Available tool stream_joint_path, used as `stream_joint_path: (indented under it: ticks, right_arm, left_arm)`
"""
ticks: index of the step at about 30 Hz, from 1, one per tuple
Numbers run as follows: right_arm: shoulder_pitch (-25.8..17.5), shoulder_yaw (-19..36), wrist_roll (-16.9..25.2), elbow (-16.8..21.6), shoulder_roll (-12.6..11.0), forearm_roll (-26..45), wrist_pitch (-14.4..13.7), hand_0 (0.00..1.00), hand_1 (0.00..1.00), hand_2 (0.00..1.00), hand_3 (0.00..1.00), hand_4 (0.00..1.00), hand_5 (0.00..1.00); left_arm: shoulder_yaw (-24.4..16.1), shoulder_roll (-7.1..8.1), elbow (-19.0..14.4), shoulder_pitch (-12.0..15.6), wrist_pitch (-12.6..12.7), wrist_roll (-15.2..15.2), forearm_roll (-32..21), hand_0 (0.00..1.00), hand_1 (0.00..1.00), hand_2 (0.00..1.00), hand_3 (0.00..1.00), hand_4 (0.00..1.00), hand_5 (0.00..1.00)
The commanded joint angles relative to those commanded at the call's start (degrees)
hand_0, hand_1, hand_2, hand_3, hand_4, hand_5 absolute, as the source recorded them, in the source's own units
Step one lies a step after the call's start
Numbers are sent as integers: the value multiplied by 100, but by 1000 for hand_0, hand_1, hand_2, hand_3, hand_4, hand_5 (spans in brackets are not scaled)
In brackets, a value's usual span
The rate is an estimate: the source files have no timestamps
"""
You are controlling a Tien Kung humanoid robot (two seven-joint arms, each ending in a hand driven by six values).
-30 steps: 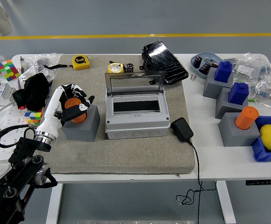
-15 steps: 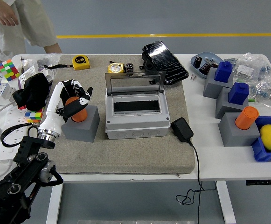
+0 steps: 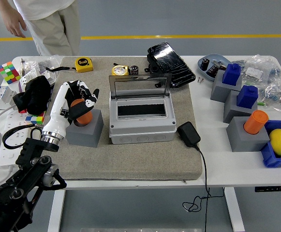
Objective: Fetch the battery,place it into the box,close the lid of the box
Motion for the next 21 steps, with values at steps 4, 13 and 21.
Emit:
stream_joint_path:
  ticks: [4, 13, 21]
  right_arm:
    - [0, 7, 1, 0, 3, -6, -2, 700, 675, 707, 654, 998, 644]
    - [-5, 21, 4, 0, 2, -20, -5, 697, 676, 707, 652, 998, 643]
    - [-1, 24, 9, 0, 5, -20, -10, 696, 674, 706, 650, 998, 642]
  left_arm:
    - [-25, 7, -20, 9, -13, 85, 114, 52, 40, 137, 189, 640, 2]
    - [-88, 71, -191, -7, -58, 367, 442, 48, 37, 136, 189, 662, 2]
    - [-104, 99, -240, -59, -27, 615, 479, 37, 33, 138, 189, 681, 2]
